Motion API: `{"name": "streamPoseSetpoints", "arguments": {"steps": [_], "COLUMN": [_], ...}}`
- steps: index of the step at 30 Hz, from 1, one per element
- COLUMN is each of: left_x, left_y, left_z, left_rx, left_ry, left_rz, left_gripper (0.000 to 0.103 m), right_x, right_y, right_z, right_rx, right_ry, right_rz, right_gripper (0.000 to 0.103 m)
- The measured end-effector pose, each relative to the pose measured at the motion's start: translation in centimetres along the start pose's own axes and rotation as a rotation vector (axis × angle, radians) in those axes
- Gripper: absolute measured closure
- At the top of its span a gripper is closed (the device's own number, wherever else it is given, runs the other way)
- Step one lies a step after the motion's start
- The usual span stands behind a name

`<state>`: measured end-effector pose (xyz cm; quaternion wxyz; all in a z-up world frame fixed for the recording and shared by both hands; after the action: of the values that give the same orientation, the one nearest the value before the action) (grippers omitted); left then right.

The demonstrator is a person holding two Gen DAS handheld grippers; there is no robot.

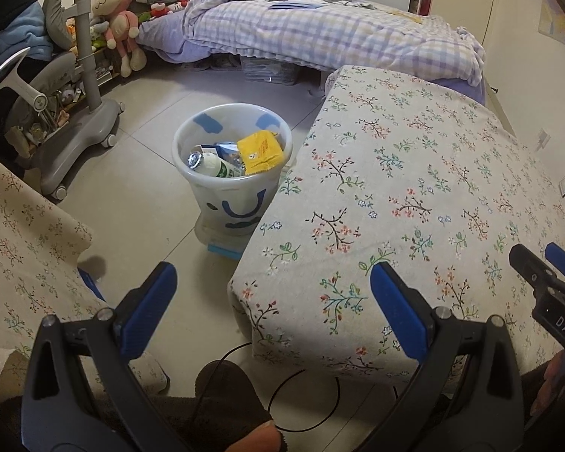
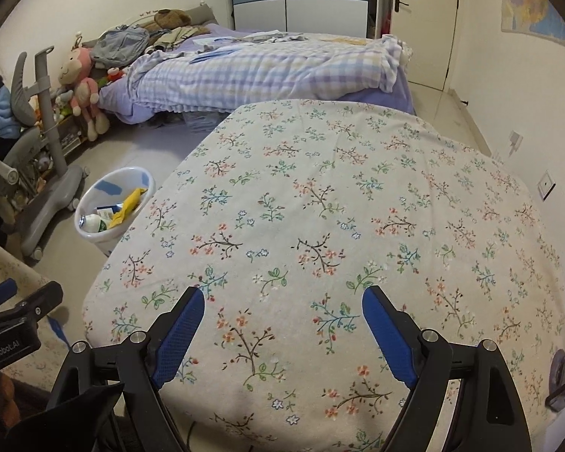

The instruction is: Collect trash

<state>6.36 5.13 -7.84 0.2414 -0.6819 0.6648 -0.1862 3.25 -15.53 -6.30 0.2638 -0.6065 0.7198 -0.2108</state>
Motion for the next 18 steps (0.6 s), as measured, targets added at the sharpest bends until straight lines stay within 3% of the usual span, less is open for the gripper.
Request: {"name": "streamPoseSetpoints", "arguments": {"steps": [18], "left_x": [0.44], "left_y": [0.00], "left_z": [-0.53], "left_rx": [0.015], "left_ry": [0.003], "left_rz": [0.016], "left_gripper": [0.001], "right_x": [-0.08], "right_y": [0.01], "right_z": [-0.34], "right_rx": [0.007], "right_ry": [-0.014], "right_rz": [0.012], "right_gripper": [0.016]}}
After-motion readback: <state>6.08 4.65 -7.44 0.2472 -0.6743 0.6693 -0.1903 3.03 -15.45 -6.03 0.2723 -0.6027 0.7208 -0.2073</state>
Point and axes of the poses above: each gripper's, at about its wrist camera, not at the fingertips, and z roughly the way its jaws point, x to its right, y to its underside, the point moved 10 cm from there along z, roughly the way its jaws point, and after that the axes turned 4 degrees about -y, right-handed, at the moved point
